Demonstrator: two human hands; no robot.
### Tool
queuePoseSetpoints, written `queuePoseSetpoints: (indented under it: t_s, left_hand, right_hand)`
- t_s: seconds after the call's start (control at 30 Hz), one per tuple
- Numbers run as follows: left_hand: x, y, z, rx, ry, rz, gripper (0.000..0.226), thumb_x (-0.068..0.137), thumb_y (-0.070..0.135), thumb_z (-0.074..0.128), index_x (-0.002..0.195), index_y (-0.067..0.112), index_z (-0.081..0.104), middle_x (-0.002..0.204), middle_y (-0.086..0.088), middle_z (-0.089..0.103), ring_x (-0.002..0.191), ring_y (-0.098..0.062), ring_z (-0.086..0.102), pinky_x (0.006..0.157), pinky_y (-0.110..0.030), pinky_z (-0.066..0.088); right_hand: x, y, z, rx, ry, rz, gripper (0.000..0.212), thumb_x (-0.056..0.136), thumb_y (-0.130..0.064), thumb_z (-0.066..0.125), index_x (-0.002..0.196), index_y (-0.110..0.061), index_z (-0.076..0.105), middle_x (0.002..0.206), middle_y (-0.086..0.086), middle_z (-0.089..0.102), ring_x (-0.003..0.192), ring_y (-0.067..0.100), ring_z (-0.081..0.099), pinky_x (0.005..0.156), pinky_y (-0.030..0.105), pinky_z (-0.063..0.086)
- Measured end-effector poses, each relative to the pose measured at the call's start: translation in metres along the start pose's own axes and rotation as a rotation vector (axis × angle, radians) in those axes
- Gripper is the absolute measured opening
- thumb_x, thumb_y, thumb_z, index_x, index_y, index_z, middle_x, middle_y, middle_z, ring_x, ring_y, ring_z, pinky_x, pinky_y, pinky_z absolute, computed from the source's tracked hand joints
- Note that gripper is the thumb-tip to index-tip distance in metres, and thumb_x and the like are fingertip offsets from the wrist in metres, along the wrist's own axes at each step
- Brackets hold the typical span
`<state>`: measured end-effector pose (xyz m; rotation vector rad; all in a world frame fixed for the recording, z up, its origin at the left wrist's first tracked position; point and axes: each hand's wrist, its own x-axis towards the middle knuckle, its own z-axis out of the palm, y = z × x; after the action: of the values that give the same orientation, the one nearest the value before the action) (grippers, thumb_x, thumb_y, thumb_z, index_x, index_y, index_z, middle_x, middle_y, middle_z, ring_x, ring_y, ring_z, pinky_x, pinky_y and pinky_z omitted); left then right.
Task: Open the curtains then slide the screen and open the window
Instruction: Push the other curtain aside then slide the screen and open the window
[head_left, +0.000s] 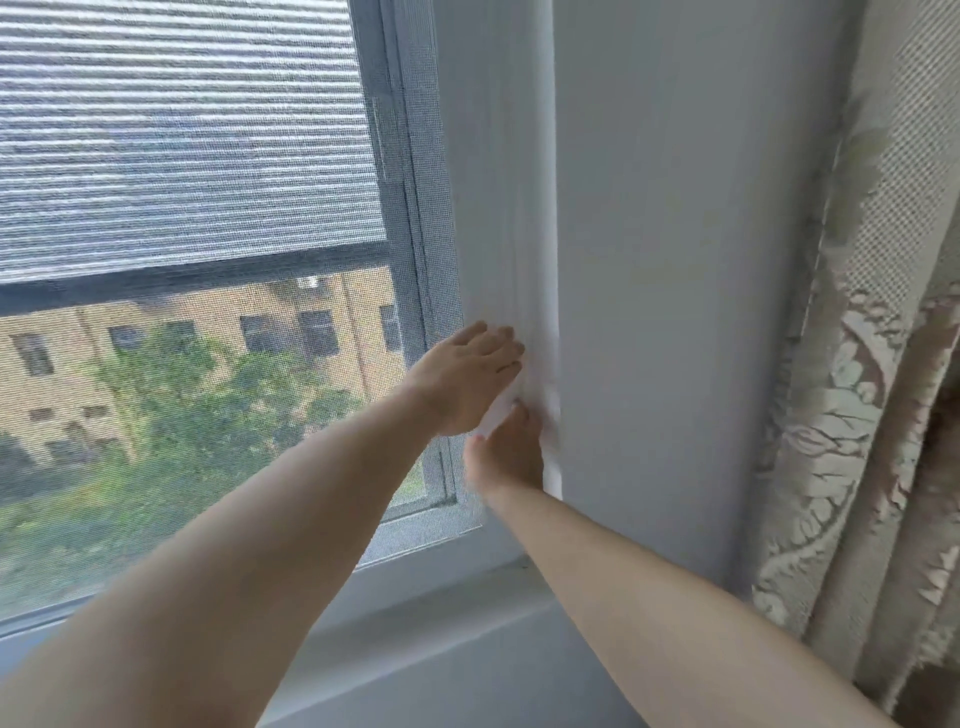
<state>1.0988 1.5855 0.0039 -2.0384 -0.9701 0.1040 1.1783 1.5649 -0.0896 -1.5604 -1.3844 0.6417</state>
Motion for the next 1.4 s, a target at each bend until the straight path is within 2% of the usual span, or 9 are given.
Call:
queuePoseSetpoints:
  t_s: [0.1,0.2,0.4,0.7,0.93,1.03,1.13,1.27,1.4]
  left_hand:
    - [0.011,-0.001,0.004,0.095,0.031,0.045,0.051,0.092,0.019,0.040,0.142,0.013,0.047,0.152,-0.004,0.037,0.145,-0.028,0.022,0.121,-0.043,0.008]
    - [0.016,-0.008,0.007,0.200,0.117,0.125,0.043,0.087,0.021,0.042,0.123,0.012,0.065,0.136,-0.004,0.054,0.132,-0.028,0.041,0.117,-0.042,0.022]
    - [-0.006,-0.018,0.034,0.270,0.158,0.151,0.053,0.090,0.018,0.047,0.142,0.006,0.046,0.146,-0.011,0.045,0.143,-0.031,0.028,0.120,-0.045,0.016]
    - [-0.016,-0.024,0.039,0.295,0.191,0.157,0.054,0.089,0.018,0.049,0.142,0.009,0.046,0.145,-0.009,0.047,0.143,-0.031,0.027,0.120,-0.044,0.013]
    - [-0.041,-0.035,0.043,0.378,0.129,0.126,0.048,0.095,0.026,0.037,0.139,0.009,0.047,0.145,-0.008,0.046,0.142,-0.032,0.027,0.119,-0.047,0.015]
    - [-0.049,-0.039,0.042,0.340,0.137,0.134,0.040,0.094,0.028,0.039,0.123,0.009,0.059,0.131,-0.008,0.057,0.133,-0.031,0.041,0.114,-0.046,0.027]
    - [-0.052,-0.042,0.036,0.264,0.187,0.170,0.028,0.089,0.027,0.044,0.094,0.013,0.068,0.102,-0.003,0.065,0.104,-0.027,0.057,0.098,-0.041,0.041]
    - [-0.055,-0.048,0.027,0.279,0.207,0.160,0.022,0.085,0.032,0.053,0.077,0.017,0.067,0.081,0.001,0.061,0.084,-0.023,0.055,0.094,-0.036,0.035]
    - [-0.060,-0.053,0.024,0.208,0.219,0.129,0.026,0.084,0.028,0.049,0.070,0.013,0.064,0.075,-0.002,0.057,0.078,-0.025,0.052,0.084,-0.038,0.044]
  right_hand:
    - [0.005,-0.005,0.001,-0.081,0.015,-0.007,0.071,0.093,-0.015,0.047,0.153,-0.006,0.012,0.158,0.010,0.020,0.135,0.028,0.041,0.101,0.035,0.043]
    - [0.005,-0.005,0.008,-0.125,0.047,0.000,0.072,0.090,-0.014,0.048,0.153,-0.007,0.015,0.154,0.012,0.025,0.132,0.031,0.044,0.103,0.042,0.043]
    - [0.000,-0.007,0.032,-0.216,0.090,0.025,0.075,0.094,-0.019,0.044,0.154,-0.006,0.000,0.160,0.013,0.009,0.146,0.025,0.017,0.115,0.043,0.022]
    - [-0.010,-0.022,0.052,-0.143,0.189,0.095,0.079,0.091,-0.024,0.054,0.153,-0.008,0.008,0.154,0.013,0.024,0.139,0.028,0.030,0.112,0.043,0.027]
    - [-0.028,-0.024,0.068,-0.141,0.174,0.005,0.070,0.090,-0.013,0.047,0.151,-0.009,0.014,0.145,0.010,0.033,0.133,0.027,0.034,0.108,0.042,0.029]
    - [-0.036,-0.027,0.073,-0.136,0.137,-0.034,0.069,0.089,-0.011,0.046,0.151,-0.008,0.015,0.143,0.009,0.033,0.132,0.026,0.034,0.107,0.041,0.032]
    - [-0.045,-0.028,0.076,-0.140,0.116,-0.101,0.069,0.087,-0.010,0.049,0.149,-0.007,0.020,0.137,0.010,0.037,0.127,0.028,0.039,0.102,0.041,0.036]
    - [-0.051,-0.028,0.077,-0.115,0.089,-0.188,0.059,0.085,-0.007,0.049,0.142,-0.010,0.032,0.130,0.010,0.044,0.121,0.028,0.045,0.101,0.038,0.040]
    - [-0.052,-0.031,0.078,-0.045,0.110,-0.229,0.046,0.086,-0.006,0.052,0.132,-0.012,0.048,0.120,0.007,0.054,0.113,0.025,0.053,0.100,0.036,0.044]
